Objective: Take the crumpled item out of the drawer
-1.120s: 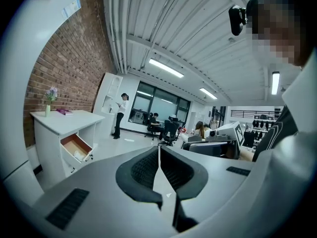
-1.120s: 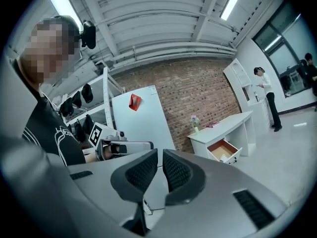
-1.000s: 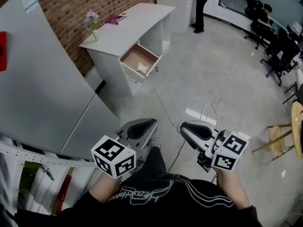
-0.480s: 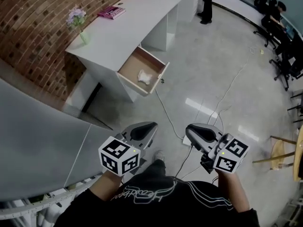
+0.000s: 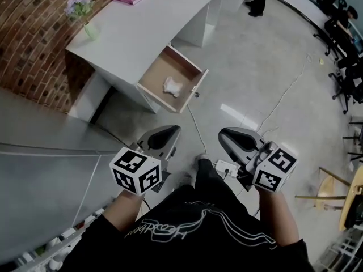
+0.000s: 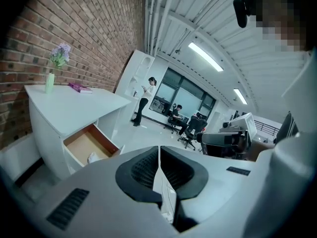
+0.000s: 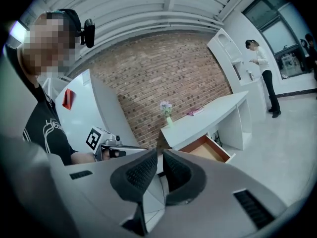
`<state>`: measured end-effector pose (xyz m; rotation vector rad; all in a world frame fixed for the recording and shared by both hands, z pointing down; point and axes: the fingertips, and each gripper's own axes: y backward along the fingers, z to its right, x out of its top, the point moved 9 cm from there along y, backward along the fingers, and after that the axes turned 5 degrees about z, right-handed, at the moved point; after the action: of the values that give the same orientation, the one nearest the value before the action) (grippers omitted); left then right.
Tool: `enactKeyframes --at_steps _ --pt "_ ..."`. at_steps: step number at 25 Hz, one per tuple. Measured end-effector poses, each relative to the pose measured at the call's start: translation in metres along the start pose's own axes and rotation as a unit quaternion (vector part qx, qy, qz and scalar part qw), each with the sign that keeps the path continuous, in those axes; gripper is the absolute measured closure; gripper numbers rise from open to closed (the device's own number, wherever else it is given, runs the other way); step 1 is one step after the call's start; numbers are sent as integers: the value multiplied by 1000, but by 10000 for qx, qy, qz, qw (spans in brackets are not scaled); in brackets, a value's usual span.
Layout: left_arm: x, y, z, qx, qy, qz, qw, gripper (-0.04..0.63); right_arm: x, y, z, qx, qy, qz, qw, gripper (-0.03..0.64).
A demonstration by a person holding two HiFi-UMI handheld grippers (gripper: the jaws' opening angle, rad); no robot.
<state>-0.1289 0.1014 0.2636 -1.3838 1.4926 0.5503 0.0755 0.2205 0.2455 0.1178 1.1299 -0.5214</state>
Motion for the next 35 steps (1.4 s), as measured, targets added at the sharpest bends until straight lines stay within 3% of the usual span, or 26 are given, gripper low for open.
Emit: enactKeyframes --at_steps 11,19,22,25,35 --pt "24 -86 -73 967 472 8 9942 565 47 -126 135 836 406 -888 9917 557" --pt "36 -156 -126 1692 731 -39 9829 565 61 -235 232 1467 898 -1747 9695 554" --pt "32 -169 -150 1911 849 -74 9779 565 49 -280 256 1633 1061 -2190 9561 463" --pt "22 -174 -167 2072 1046 -107 9726 565 29 -319 272 1827 1294 -2628 9385 447" --pt "-21 -180 -221 2585 1420 -143 9554 565 -53 -426 308 2342 2413 -3748 8640 393"
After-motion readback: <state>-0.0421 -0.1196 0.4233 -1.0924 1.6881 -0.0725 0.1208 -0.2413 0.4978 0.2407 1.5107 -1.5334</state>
